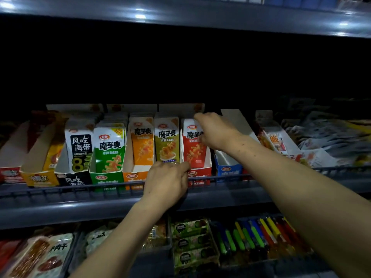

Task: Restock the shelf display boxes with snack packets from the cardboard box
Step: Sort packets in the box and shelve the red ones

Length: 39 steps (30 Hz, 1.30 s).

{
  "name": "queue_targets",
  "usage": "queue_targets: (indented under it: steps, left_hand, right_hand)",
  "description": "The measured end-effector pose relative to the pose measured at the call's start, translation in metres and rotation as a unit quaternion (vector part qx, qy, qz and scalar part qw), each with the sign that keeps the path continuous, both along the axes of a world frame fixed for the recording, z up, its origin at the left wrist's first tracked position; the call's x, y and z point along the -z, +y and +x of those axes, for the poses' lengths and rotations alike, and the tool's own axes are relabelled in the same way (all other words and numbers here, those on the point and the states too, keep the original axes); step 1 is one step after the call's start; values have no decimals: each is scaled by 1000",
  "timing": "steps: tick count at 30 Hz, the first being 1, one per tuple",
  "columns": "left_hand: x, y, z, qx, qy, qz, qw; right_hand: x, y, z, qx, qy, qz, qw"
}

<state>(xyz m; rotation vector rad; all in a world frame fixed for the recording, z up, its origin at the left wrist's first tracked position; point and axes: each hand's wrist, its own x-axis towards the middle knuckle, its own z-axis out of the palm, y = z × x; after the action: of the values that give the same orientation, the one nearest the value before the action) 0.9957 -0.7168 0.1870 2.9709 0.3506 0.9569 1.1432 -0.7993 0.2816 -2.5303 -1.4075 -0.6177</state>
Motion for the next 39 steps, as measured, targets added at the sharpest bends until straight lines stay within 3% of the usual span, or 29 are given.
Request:
queue_targets:
  steps: [9, 19, 29, 39]
  left_hand:
    - [0, -3, -1, -17, -7, 6, 1000]
    - [-1, -4, -3, -14, 7, -2, 1000]
    - [-10, -9, -5, -14, 52, -41, 998]
    - [-8, -10, -5, -21, 47, -46, 998]
  right_hand:
    - [19, 11, -7, 41, -123, -24, 991]
    - [26, -31, -14, -50, -120, 27, 991]
    - [22, -26, -23, 14, 22, -34, 999]
    - [31, -10, 6, -9, 51, -109, 993]
